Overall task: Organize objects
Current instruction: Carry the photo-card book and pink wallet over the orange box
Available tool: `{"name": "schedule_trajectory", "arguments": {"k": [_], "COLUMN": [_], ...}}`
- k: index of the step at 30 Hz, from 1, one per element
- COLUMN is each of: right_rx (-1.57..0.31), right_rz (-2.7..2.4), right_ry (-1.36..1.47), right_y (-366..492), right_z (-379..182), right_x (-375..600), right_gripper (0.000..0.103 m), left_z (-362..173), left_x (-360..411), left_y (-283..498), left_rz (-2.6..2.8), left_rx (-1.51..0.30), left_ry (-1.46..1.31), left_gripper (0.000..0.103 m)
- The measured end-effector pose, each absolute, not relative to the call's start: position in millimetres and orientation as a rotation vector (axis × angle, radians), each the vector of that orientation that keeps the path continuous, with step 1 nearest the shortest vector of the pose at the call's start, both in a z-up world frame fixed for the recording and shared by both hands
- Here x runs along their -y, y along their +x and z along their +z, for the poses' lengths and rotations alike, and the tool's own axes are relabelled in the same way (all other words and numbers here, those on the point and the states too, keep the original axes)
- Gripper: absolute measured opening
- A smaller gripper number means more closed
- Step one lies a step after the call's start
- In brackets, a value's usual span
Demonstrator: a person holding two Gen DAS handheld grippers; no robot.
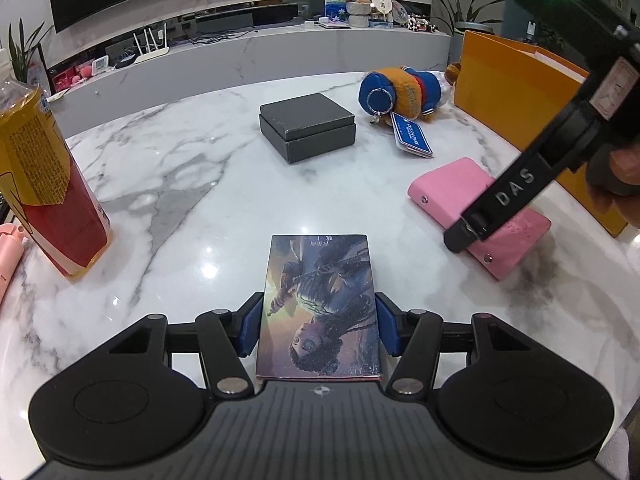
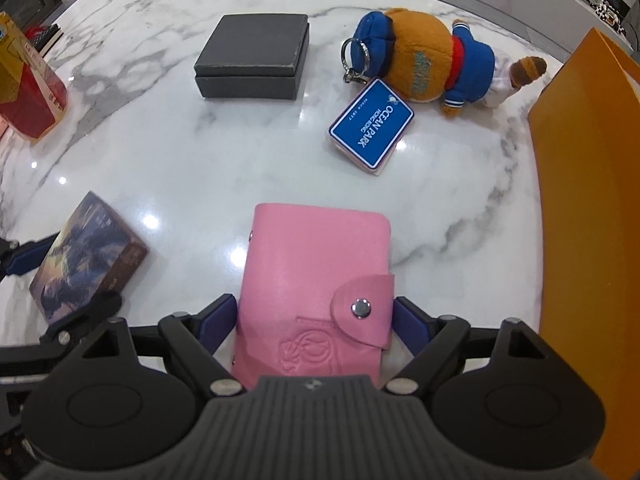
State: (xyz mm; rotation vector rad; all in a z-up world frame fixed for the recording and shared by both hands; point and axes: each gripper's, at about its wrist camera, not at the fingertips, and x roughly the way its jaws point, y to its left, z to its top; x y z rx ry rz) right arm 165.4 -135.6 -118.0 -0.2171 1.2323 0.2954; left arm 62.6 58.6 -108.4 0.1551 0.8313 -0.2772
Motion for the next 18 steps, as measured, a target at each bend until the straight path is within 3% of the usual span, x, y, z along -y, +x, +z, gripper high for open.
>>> {"name": "schedule_trajectory", "arguments": {"k": [10,18], "right_rx": [-1.207,-1.114], "right_rz": [0.297,0.327], "right_ry": [-0.18,0.005], "right_y": [164.3,159.8], "right_z": [-112.7,-69.0], "right_x": [140.8,163.0], "right_gripper": [0.081,0.08], "left_z": [-86.9,-56.3], "left_x": [-58.0,-51.5], "left_y": [58.5,53.3], "left_rz": [-0.266,-0.28], "left_rx": [-0.801,-0.757], "left_ry": [0.14,0.176], "left_gripper": [0.066,0.066]}}
